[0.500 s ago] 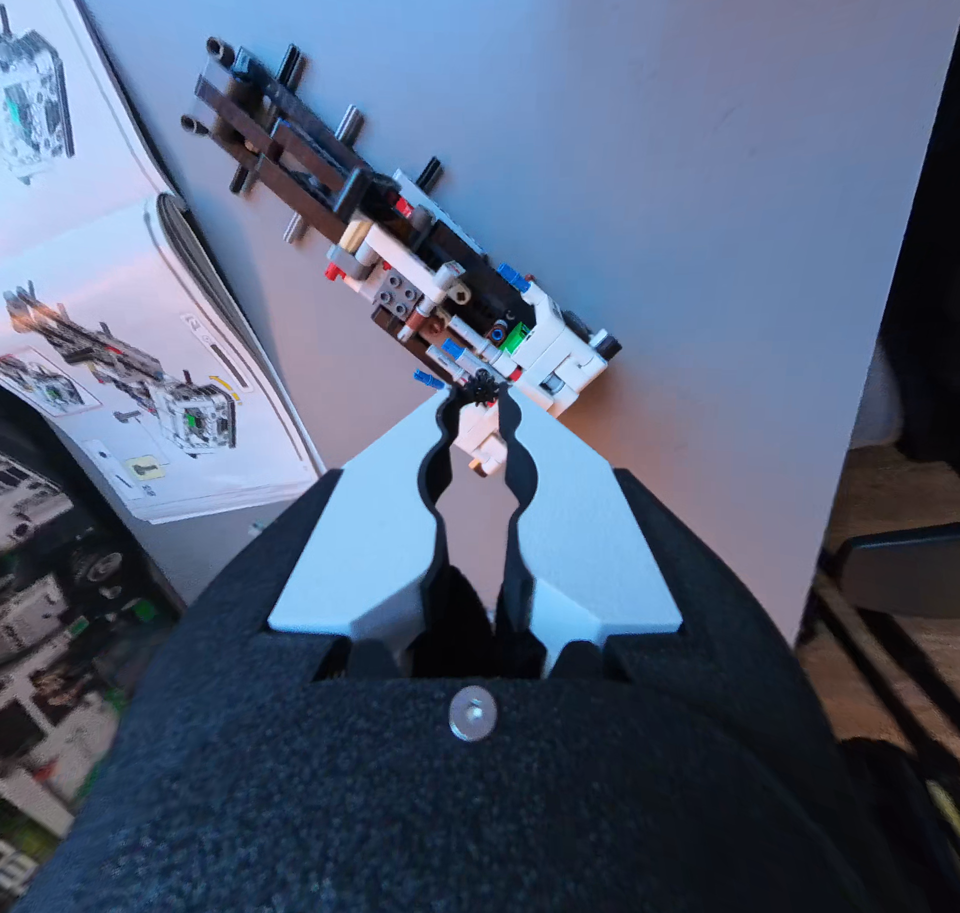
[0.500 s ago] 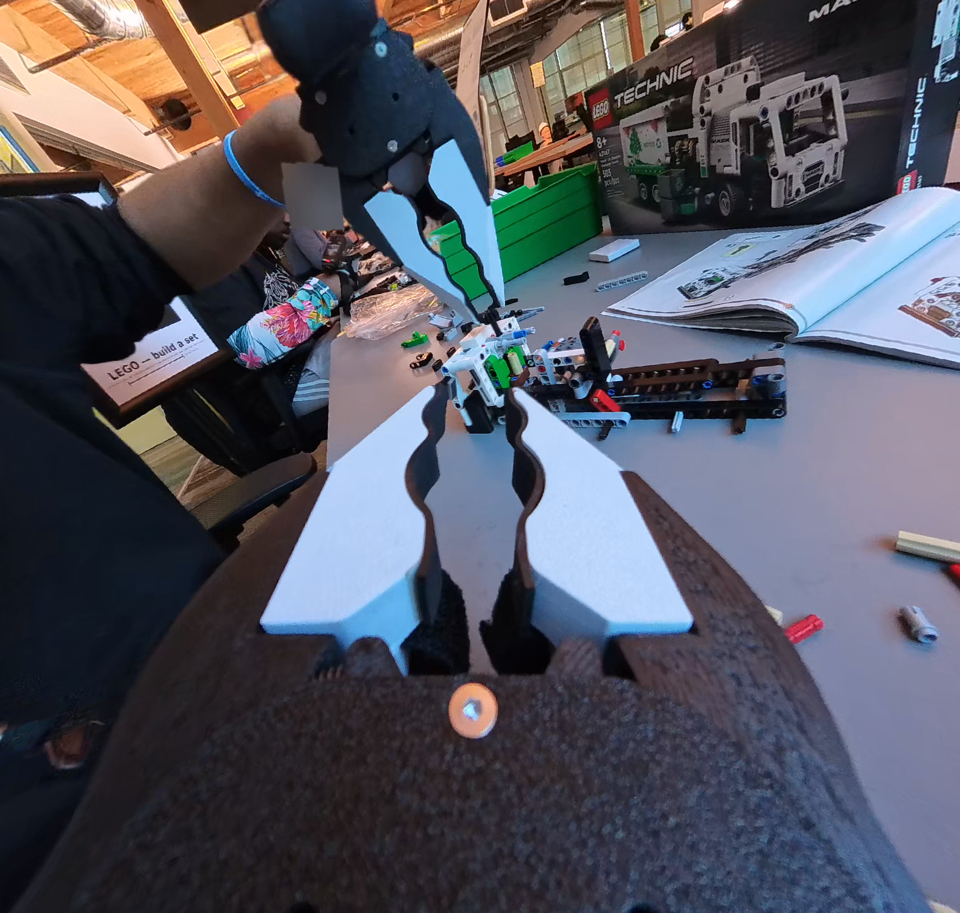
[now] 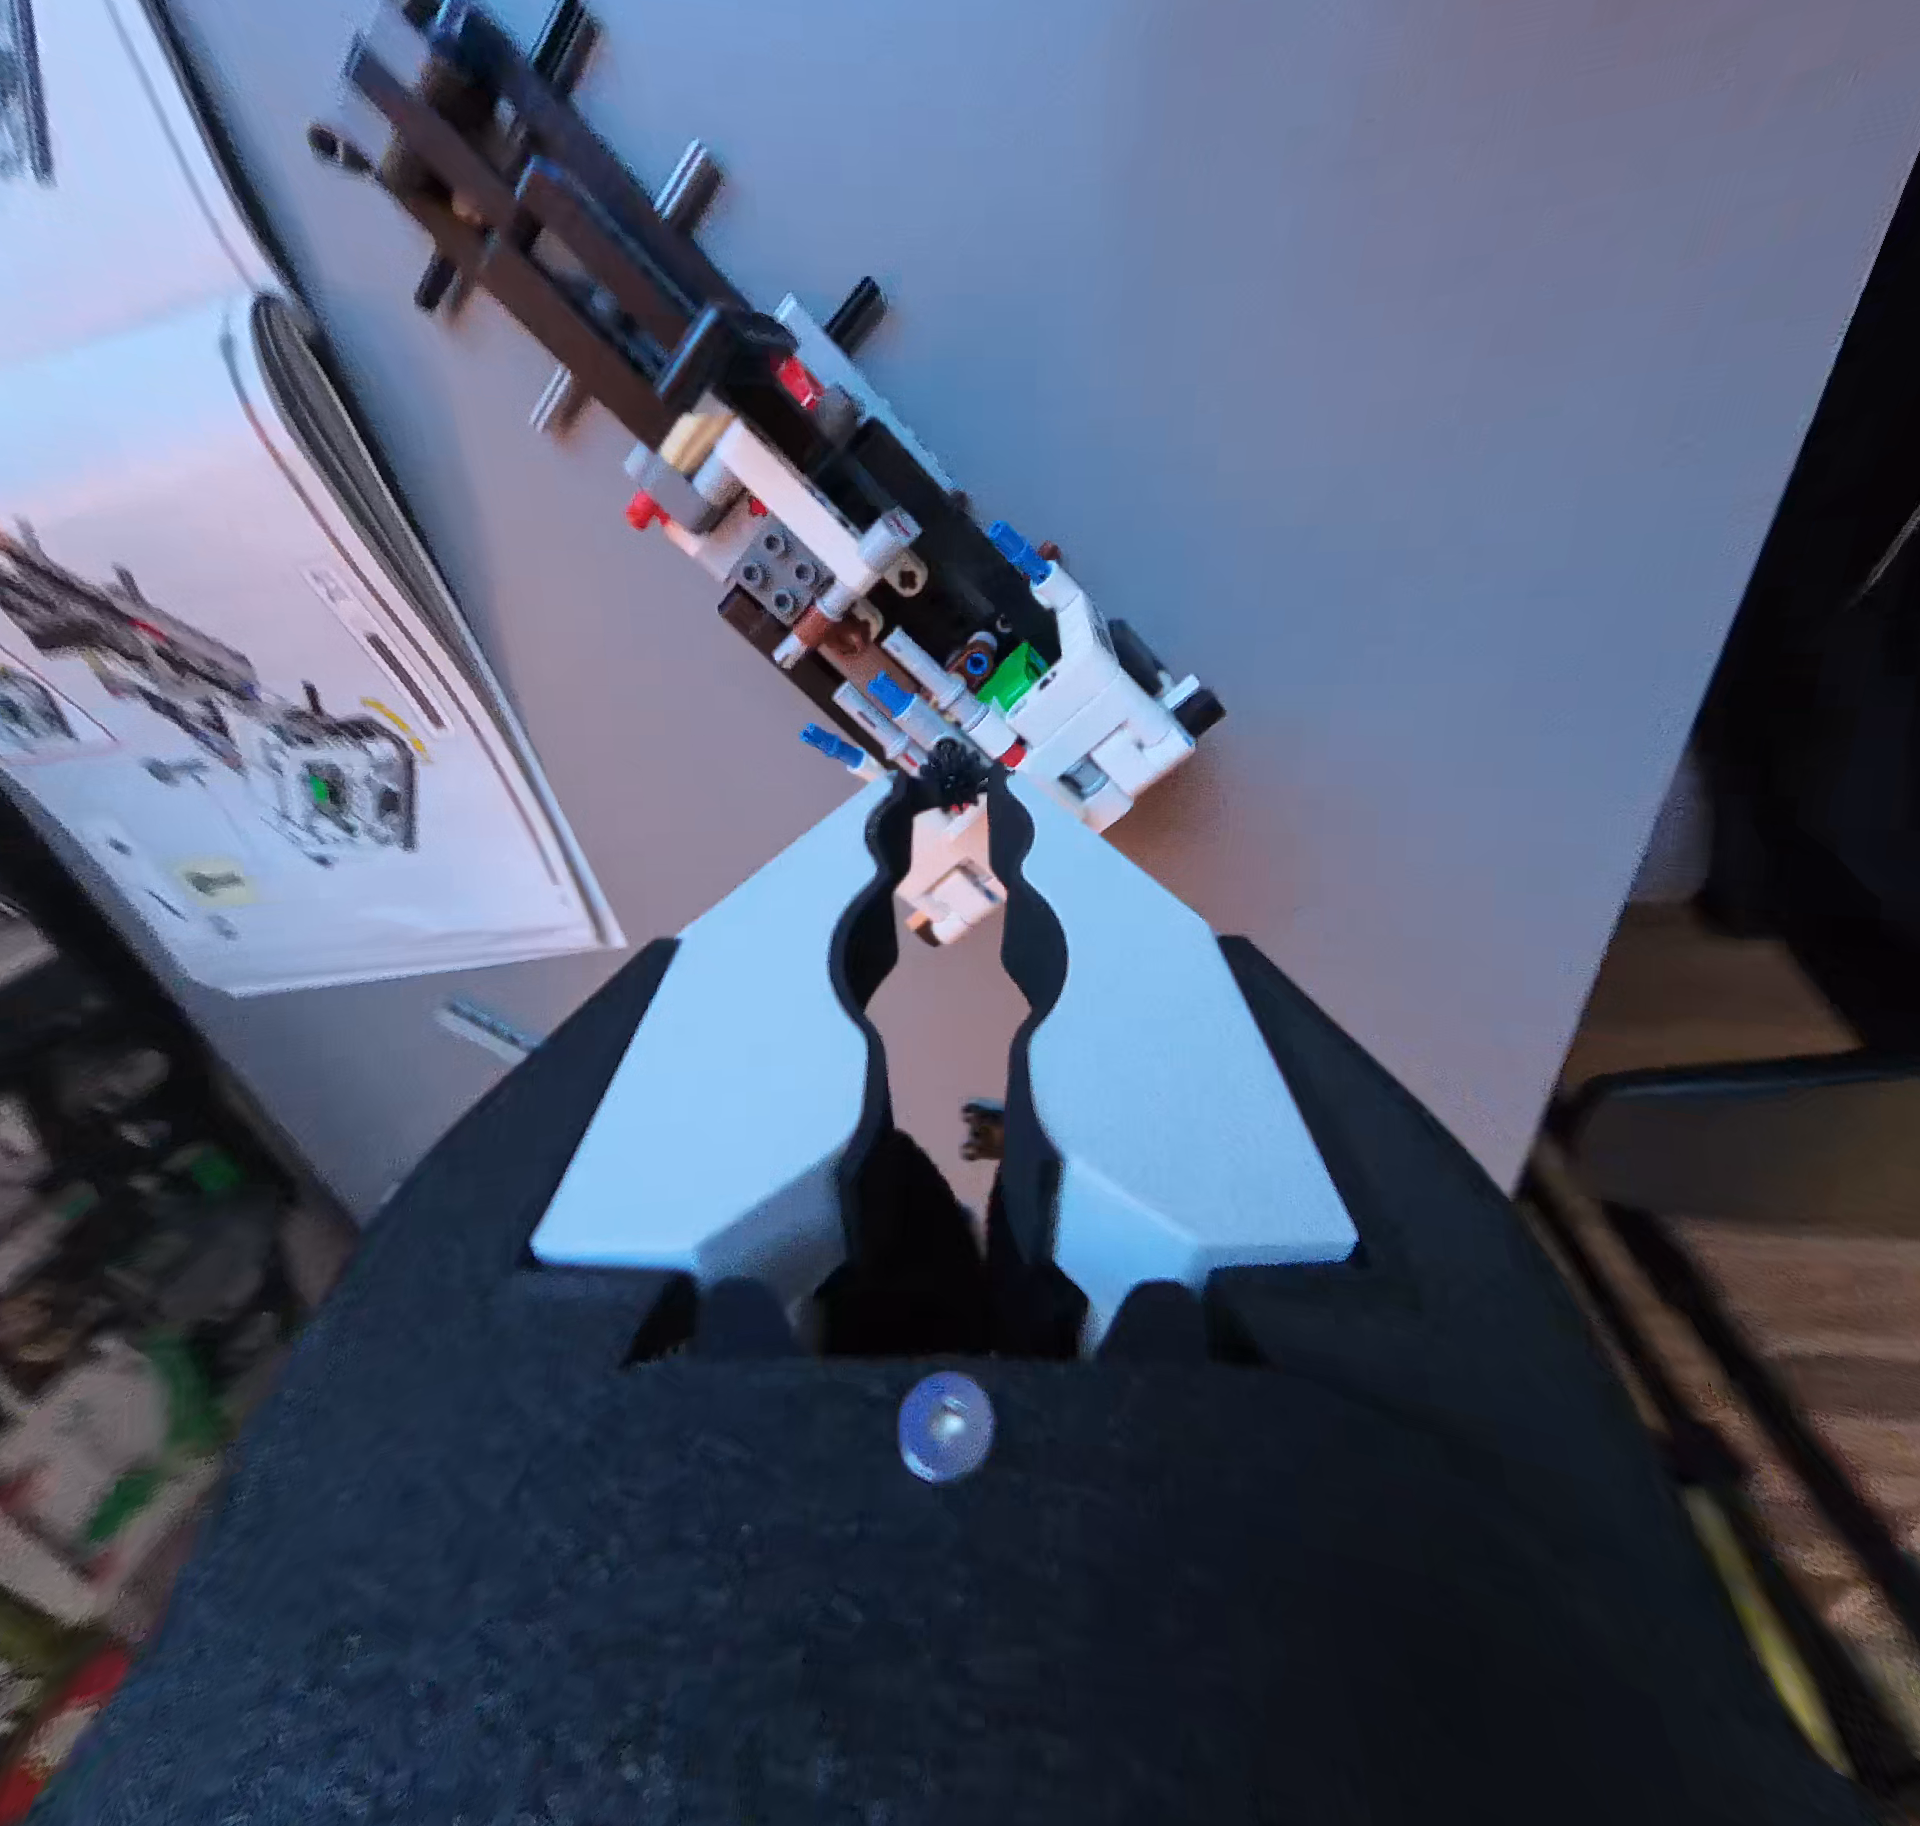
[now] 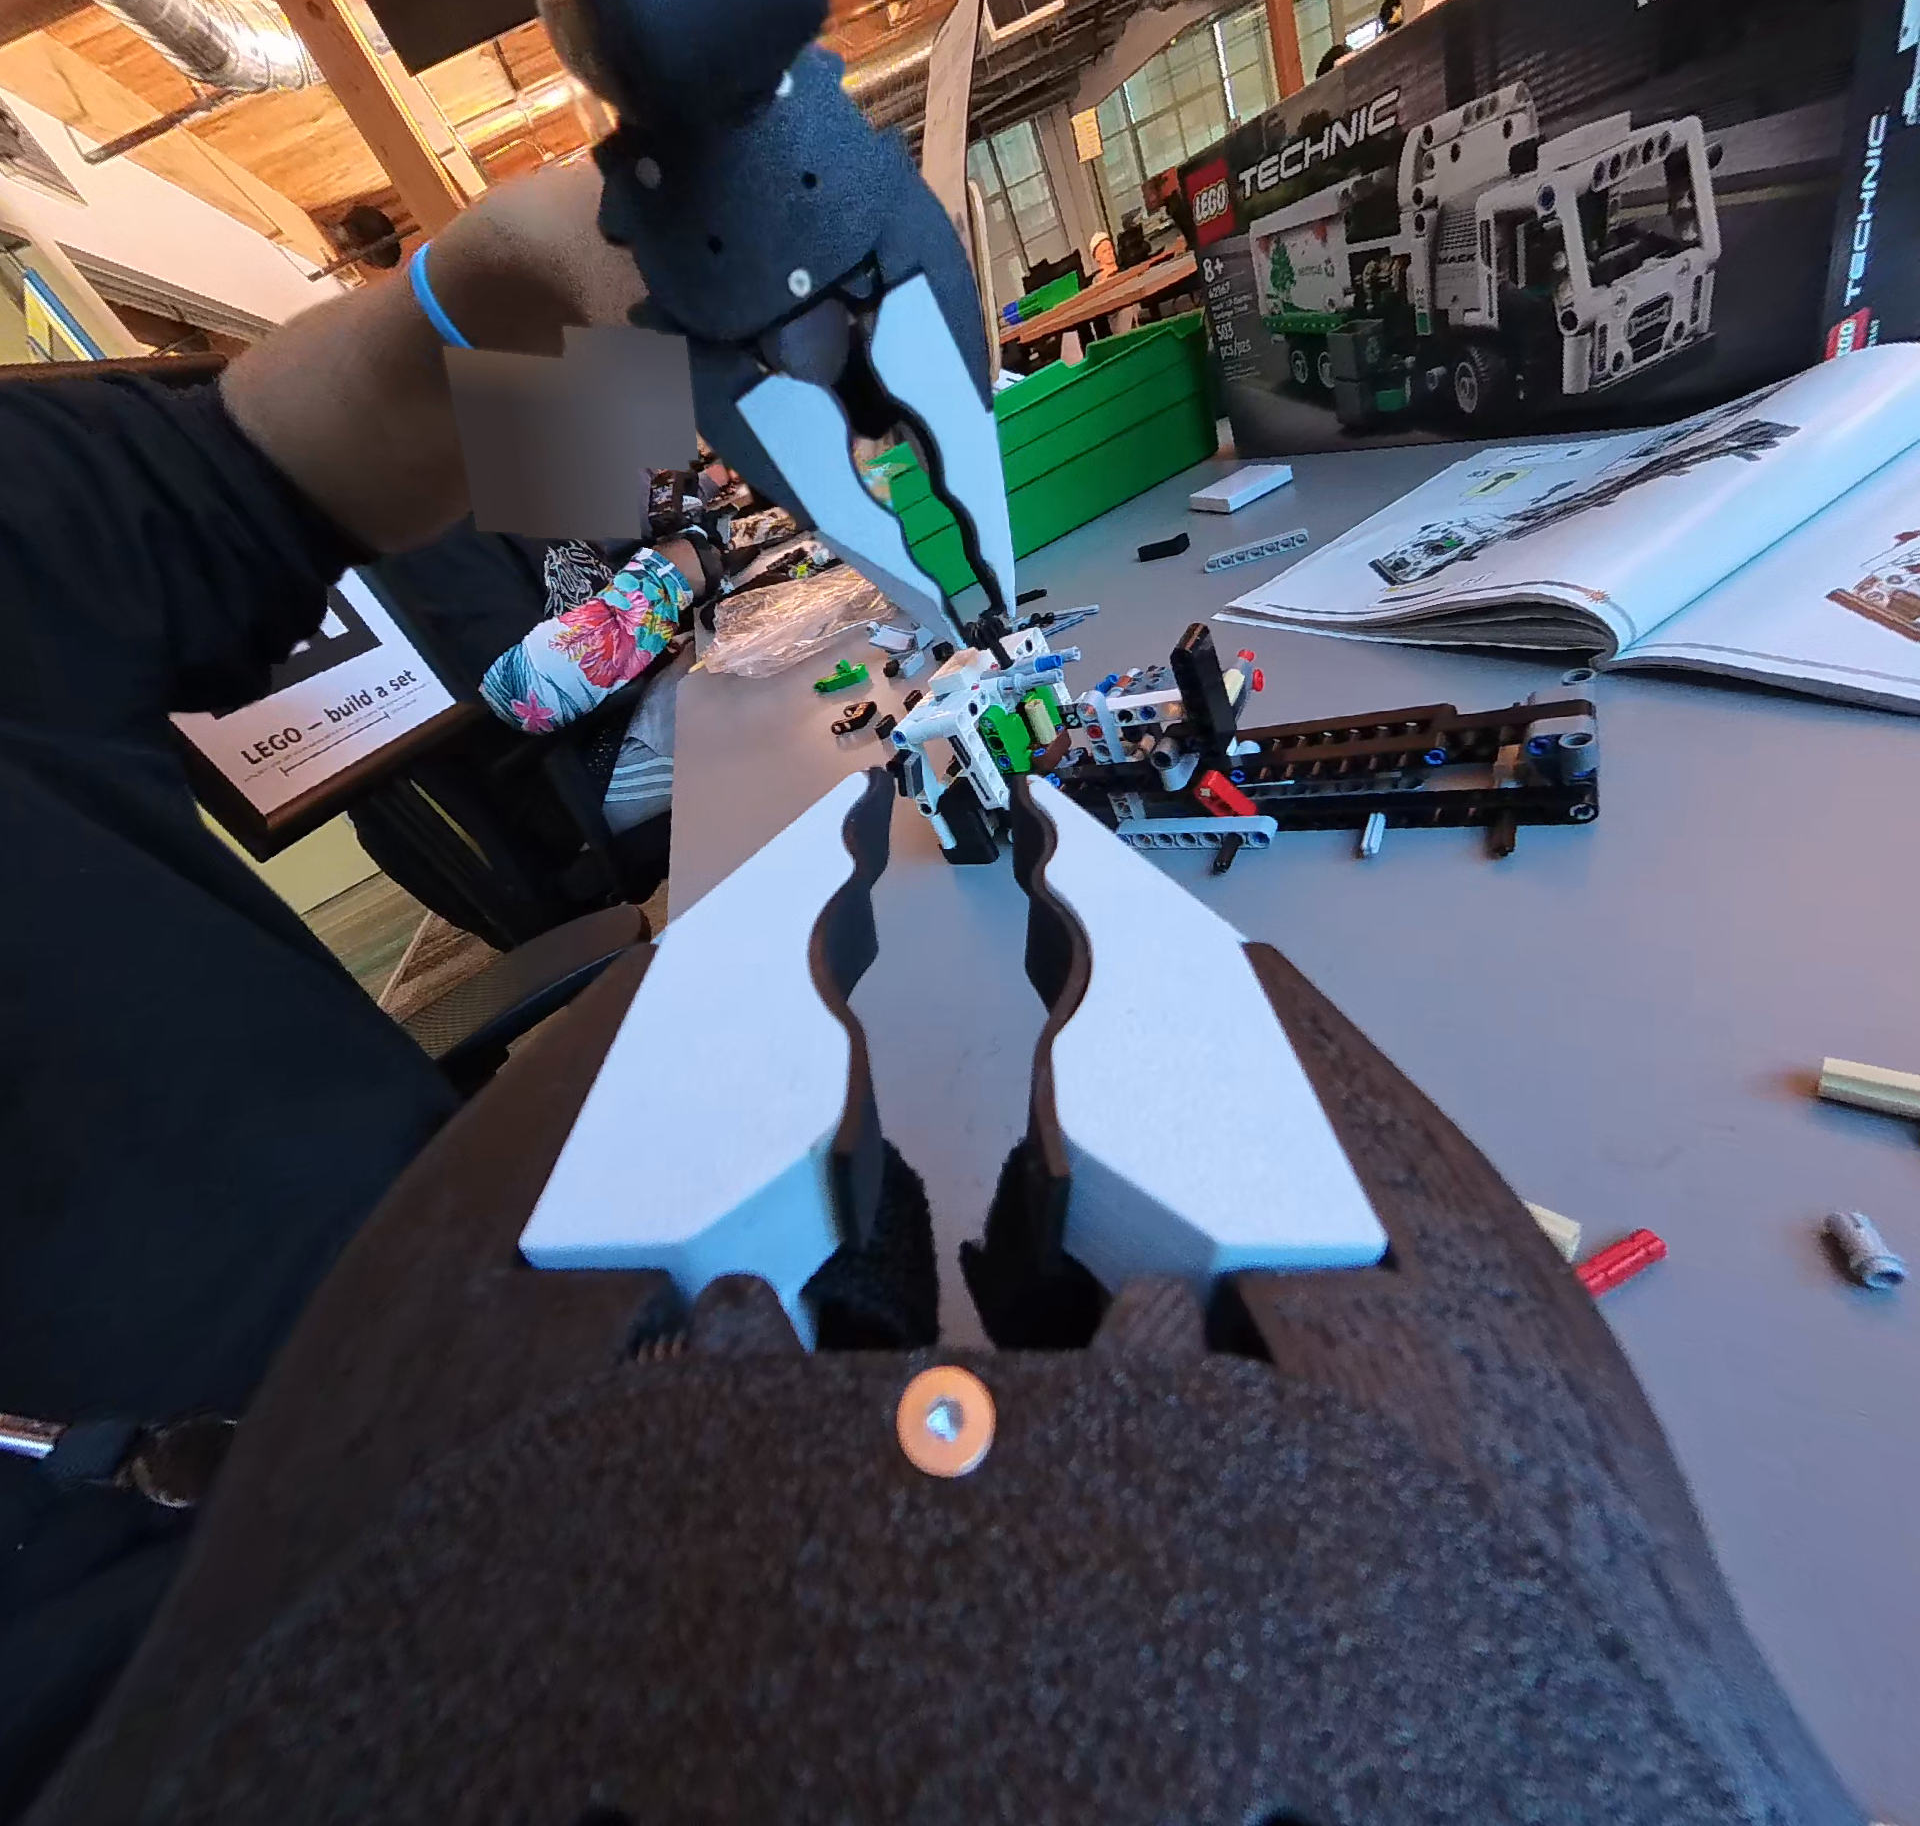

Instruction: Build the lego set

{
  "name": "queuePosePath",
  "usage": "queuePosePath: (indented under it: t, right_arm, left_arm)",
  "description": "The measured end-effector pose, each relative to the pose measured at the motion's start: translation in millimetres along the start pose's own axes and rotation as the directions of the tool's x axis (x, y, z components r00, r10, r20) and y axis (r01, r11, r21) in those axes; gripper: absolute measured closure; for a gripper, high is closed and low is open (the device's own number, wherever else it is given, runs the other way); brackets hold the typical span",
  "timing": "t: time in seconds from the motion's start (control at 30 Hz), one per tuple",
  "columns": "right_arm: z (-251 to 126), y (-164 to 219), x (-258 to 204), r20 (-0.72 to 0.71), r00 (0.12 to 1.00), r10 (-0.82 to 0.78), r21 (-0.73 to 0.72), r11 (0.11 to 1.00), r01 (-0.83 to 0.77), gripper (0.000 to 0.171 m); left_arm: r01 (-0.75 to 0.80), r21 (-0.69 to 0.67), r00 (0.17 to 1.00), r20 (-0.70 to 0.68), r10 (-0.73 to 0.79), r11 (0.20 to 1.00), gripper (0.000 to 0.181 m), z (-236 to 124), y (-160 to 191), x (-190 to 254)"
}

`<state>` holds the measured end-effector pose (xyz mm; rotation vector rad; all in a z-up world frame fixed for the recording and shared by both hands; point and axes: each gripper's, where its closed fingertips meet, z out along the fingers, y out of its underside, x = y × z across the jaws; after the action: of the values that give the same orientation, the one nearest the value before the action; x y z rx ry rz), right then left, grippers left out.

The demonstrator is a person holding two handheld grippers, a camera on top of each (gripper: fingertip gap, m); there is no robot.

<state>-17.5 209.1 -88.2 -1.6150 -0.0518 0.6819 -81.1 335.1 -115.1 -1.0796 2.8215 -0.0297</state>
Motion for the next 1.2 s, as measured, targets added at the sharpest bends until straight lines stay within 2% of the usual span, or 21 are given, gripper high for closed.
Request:
queuePosePath:
  t: [0.03, 0.13, 0.23, 0.27, 0.37, 0.43, 0.53, 0.6, 0.7, 0.8, 0.87, 0.97, 1.1, 1.2]
  right_arm:
    - [0, 0, 0, 0.0, 1.0, 0.0, 0.0, 1.0, 0.0, 0.149]
    - [0, 0, 0, 0.003, 1.0, 0.003, 0.0, 1.0, -0.003, 0.149]
    - [0, 0, 0, 0.005, 1.0, 0.005, 0.001, 1.0, -0.005, 0.149]
    - [0, 0, 0, 0.006, 1.0, 0.006, 0.001, 1.0, -0.006, 0.149]
    - [0, 0, 0, 0.008, 1.0, 0.011, 0.001, 1.0, -0.011, 0.149]
    - [0, 0, 0, 0.01, 1.0, 0.012, 0.001, 1.0, -0.012, 0.149]
    - [-1, 0, -1, 0.013, 1.0, 0.015, 0.004, 1.0, -0.015, 0.149]
    - [-1, 0, -1, 0.016, 1.0, 0.016, 0.003, 1.0, -0.016, 0.149]
    - [0, 1, -2, 0.021, 1.0, 0.017, -0.006, 1.0, -0.017, 0.149]
    - [1, 3, -1, 0.019, 1.0, 0.02, -0.016, 1.0, -0.019, 0.149]
    - [3, 4, 0, 0.01, 1.0, 0.025, -0.028, 0.999, -0.025, 0.149]
    - [11, 14, 12, -0.109, 0.994, -0.018, -0.096, 0.995, 0.007, 0.153]
    - [35, 37, 13, -0.257, 0.936, -0.241, -0.274, 0.947, 0.169, 0.155]
    - [46, 37, 5, -0.227, 0.958, -0.175, -0.241, 0.963, 0.119, 0.156]
  left_arm:
    - [-0.067, -0.004, 0.998, 0.014, 0.067, 0.998, 0.169, 0, 0, 0]
    - [-0.304, -0.028, 0.95, 0.067, 0.305, 0.952, 0.171, -2, 0, -1]
    - [-0.504, -0.076, 0.856, 0.094, 0.509, 0.86, 0.172, -3, 0, -1]
    - [-0.559, -0.101, 0.818, 0.097, 0.567, 0.823, 0.178, -4, 1, -2]
    - [-0.67, -0.202, 0.712, 0.1, 0.695, 0.715, 0.181, -5, 6, -7]
    - [-0.687, -0.221, 0.693, 0.088, 0.716, 0.692, 0.181, -4, 6, -7]
    - [-0.616, -0.22, 0.768, 0.049, 0.639, 0.757, 0.181, -6, 12, -8]
    - [-0.541, -0.192, 0.828, 0.05, 0.559, 0.819, 0.173, -10, 15, -10]
    - [-0.39, -0.064, 0.919, 0.032, 0.392, 0.919, 0.169, -15, 14, -4]
    - [-0.2, 0.127, 0.978, 0.09, 0.19, 0.972, 0.147, -16, 7, -7]
    - [-0.052, 0.248, 0.99, 0.137, 0.018, 0.967, 0.145, -13, 7, -16]
    - [0.127, 0.395, 0.979, 0.097, -0.179, 0.91, 0.145, -5, 9, -18]
    - [0.193, 0.507, 0.971, 0.023, -0.237, 0.84, 0.161, 1, 3, -14]
    - [0.221, 0.539, 0.97, -0.038, -0.238, 0.813, 0.163, 4, -5, -9]
